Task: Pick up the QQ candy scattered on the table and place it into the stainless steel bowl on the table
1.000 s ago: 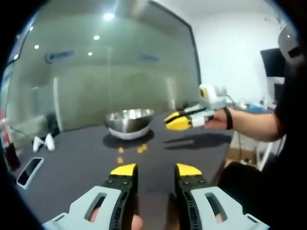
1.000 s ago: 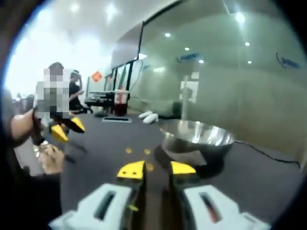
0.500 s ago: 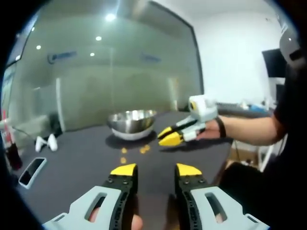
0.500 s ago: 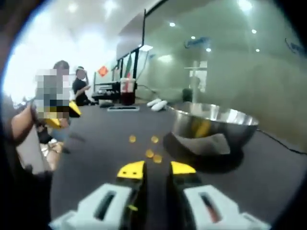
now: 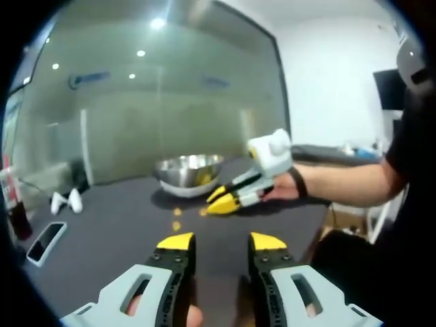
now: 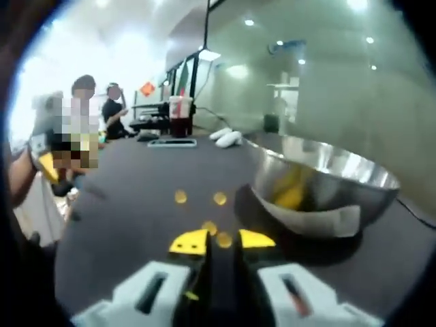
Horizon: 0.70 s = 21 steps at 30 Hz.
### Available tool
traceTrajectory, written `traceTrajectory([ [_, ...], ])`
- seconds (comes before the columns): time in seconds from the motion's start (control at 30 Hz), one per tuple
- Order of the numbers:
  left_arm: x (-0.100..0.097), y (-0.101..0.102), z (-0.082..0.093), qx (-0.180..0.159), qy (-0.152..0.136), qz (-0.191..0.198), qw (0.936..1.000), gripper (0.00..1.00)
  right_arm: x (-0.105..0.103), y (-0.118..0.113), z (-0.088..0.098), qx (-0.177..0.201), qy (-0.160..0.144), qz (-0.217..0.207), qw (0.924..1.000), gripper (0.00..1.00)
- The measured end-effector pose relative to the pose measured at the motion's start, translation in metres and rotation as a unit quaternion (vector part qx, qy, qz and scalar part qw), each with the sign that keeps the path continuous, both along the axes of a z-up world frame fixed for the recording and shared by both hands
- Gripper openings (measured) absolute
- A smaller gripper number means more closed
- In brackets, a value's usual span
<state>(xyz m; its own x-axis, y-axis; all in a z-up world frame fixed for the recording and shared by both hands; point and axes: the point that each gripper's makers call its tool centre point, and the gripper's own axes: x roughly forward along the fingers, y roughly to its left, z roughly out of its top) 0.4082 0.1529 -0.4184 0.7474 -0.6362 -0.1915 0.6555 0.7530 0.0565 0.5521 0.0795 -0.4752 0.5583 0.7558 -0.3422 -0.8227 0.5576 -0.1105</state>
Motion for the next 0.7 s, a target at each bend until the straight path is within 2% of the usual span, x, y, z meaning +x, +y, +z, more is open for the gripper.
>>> traceTrajectory([
  [0.23,0.0009,0.0034,-0.003,0.001,0.003,0.003,1.0,0.32,0.0029,0.0013,-0.0023,0.006,0.013,-0.003,0.9999,0.14],
  [0.37,0.0009,0.0023,-0.0037,0.003,0.003,0.001,1.0,0.32,0.0024,0.0019,-0.0023,0.006,0.011,0.0,0.9999,0.1],
  [0.7,0.0005,0.0034,-0.0018,0.004,0.001,0.002,1.0,0.32,0.0029,0.0026,-0.0029,0.008,0.016,-0.001,0.9998,0.1],
])
